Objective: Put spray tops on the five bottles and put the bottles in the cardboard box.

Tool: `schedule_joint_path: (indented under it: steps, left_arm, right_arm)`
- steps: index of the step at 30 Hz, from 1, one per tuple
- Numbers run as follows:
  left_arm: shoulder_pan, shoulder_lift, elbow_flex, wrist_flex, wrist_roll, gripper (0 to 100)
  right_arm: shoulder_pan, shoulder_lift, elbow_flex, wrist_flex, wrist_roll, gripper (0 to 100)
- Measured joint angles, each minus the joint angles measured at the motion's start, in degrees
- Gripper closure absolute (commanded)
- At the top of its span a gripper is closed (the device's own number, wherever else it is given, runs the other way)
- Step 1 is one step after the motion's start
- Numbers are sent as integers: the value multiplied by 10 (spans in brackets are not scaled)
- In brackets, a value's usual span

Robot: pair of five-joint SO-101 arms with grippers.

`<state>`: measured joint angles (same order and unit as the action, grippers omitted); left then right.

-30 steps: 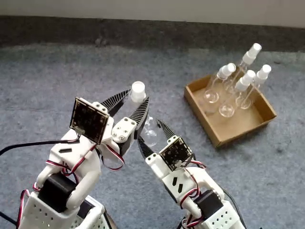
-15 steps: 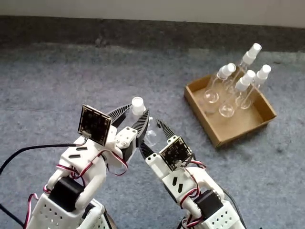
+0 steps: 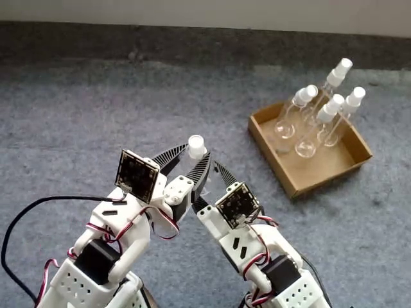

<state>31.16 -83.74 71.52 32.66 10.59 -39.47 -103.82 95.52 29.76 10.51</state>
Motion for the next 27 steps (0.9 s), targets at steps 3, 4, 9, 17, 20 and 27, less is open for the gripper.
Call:
schedule_joint_path:
  steps: [3,4,9,17,20,27]
  left_arm:
    - [0,-1,0,8,0,994]
    - [0,-4,0,11,0,994]
    - [0,-4,3,34,-18,994]
    - [0,-1,8,39,-37,992]
    - [0,3,8,39,-37,992]
    - [0,3,9,40,-117,992]
  right_arm:
    - [0,0,0,0,0,872]
    - [0,0,0,0,0,872]
    - [0,0,0,1,0,872]
    - [0,0,0,34,0,872]
    - [0,0,0,46,0,872]
    - [0,0,0,46,0,872]
